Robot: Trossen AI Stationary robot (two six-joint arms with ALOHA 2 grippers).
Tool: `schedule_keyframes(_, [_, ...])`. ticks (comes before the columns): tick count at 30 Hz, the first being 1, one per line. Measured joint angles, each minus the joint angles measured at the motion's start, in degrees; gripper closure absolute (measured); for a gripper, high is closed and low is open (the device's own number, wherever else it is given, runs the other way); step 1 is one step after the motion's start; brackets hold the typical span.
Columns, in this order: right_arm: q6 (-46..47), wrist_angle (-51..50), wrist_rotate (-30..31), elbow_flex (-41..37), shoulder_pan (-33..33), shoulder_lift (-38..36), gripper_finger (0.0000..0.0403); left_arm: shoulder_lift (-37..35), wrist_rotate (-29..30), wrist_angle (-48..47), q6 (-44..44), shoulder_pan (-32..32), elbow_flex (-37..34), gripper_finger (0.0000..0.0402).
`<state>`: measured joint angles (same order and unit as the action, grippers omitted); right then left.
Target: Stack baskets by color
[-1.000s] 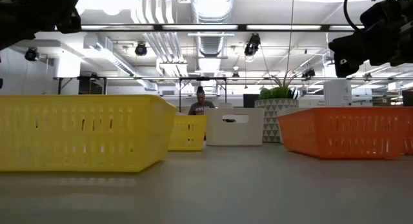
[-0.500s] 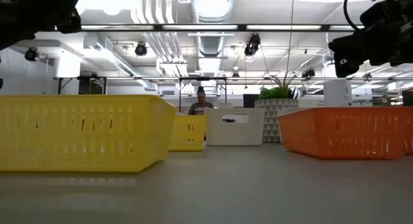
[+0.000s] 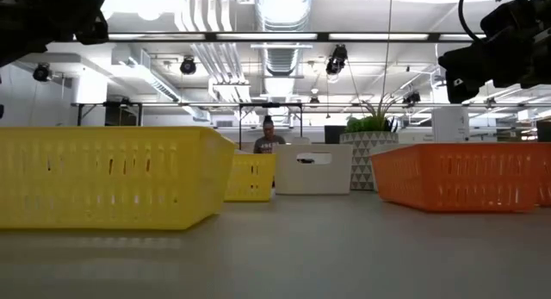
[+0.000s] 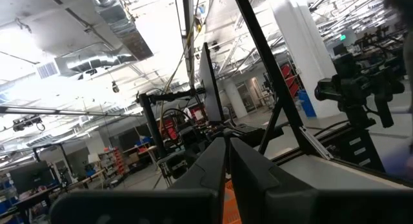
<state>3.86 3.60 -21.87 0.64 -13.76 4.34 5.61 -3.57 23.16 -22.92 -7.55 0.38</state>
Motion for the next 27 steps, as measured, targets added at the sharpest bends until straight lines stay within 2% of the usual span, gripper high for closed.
schedule_keyframes(24, [0.0,0.0,0.0,0.0,0.0,0.0,0.0364,0.0,0.0,0.5,0.0,0.0,0.0,0.0395])
schedule_keyframes(25, [0.0,0.2,0.0,0.0,0.0,0.0,0.0364,0.0,-0.2,1.6,0.6,0.0,0.0,0.0395])
schedule_keyframes(27, [0.0,0.6,0.3,0.0,0.0,0.0,0.0364,0.1,-3.1,4.4,7.7,-0.1,0.0,0.0395])
